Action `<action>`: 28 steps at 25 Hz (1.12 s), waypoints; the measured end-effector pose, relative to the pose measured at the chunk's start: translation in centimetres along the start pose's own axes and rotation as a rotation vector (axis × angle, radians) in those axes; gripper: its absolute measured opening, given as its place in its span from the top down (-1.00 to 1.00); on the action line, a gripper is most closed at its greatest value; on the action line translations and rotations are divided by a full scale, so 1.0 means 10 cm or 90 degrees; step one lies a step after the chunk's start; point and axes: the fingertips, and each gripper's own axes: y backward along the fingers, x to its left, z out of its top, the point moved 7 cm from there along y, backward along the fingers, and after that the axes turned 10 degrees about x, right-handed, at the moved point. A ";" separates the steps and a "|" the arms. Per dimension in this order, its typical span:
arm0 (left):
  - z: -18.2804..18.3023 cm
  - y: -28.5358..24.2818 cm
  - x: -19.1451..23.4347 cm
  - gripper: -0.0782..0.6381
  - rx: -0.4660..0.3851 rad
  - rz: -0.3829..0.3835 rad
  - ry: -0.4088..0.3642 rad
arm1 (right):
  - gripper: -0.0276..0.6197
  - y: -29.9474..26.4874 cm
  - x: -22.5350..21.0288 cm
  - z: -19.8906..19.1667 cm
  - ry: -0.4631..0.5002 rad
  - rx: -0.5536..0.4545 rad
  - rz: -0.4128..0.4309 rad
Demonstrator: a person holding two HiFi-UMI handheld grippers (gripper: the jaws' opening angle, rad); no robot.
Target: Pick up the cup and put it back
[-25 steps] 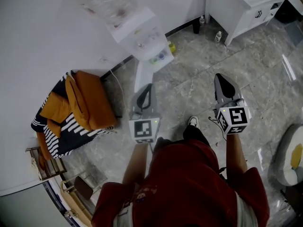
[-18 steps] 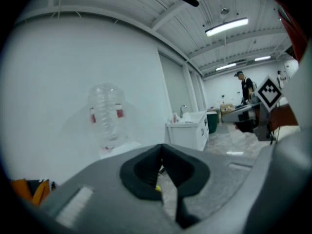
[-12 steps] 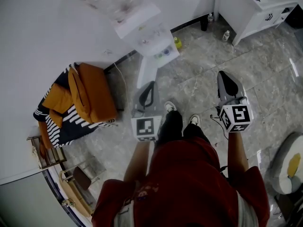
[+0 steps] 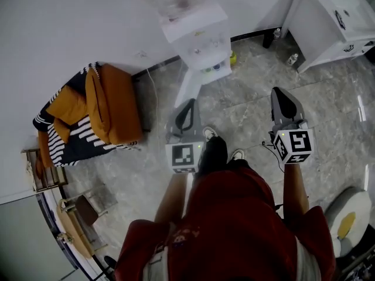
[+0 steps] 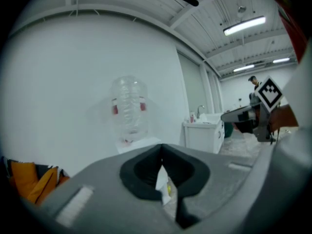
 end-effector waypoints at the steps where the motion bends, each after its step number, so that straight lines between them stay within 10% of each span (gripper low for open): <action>1: 0.00 -0.03 0.12 0.79 -0.002 0.005 0.004 | 0.91 -0.13 0.06 0.07 0.008 0.001 0.006; 17: 0.05 -0.66 2.03 0.79 -0.054 0.022 0.073 | 0.91 -1.90 1.01 1.07 0.081 -0.008 0.007; 28: 0.16 -1.15 2.26 0.79 -0.054 0.022 0.068 | 0.91 -2.40 0.89 1.13 0.074 0.000 0.019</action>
